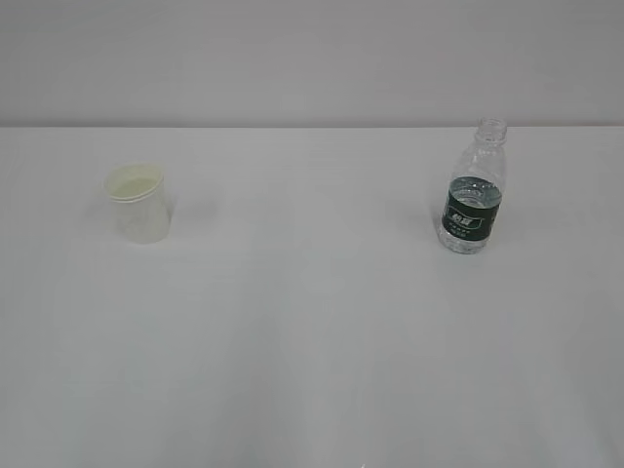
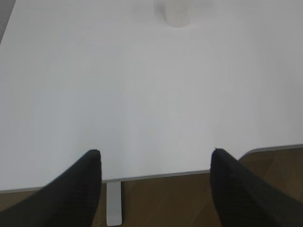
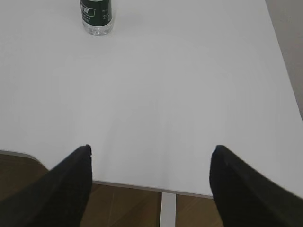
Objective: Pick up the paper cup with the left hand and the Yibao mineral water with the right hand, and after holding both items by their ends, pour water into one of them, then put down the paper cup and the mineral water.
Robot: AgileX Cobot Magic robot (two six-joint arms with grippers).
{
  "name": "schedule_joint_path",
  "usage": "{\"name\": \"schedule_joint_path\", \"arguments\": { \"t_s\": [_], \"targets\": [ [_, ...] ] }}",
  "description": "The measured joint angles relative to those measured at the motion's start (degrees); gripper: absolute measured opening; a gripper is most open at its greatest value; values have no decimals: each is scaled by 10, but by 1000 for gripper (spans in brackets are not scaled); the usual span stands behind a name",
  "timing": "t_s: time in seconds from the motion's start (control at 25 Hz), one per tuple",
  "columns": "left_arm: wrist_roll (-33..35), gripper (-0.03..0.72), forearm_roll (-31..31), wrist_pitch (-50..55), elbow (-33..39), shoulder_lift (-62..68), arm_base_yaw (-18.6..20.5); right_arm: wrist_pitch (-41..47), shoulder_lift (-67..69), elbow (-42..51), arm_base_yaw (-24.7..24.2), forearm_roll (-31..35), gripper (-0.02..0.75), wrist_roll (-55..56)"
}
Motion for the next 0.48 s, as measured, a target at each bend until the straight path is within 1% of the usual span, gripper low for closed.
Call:
{"name": "schedule_joint_path", "arguments": {
  "t_s": [0.48],
  "targets": [
    [0, 512, 0, 0, 0, 0, 0, 0, 0, 0, 0, 0, 586, 2]
  ]
}}
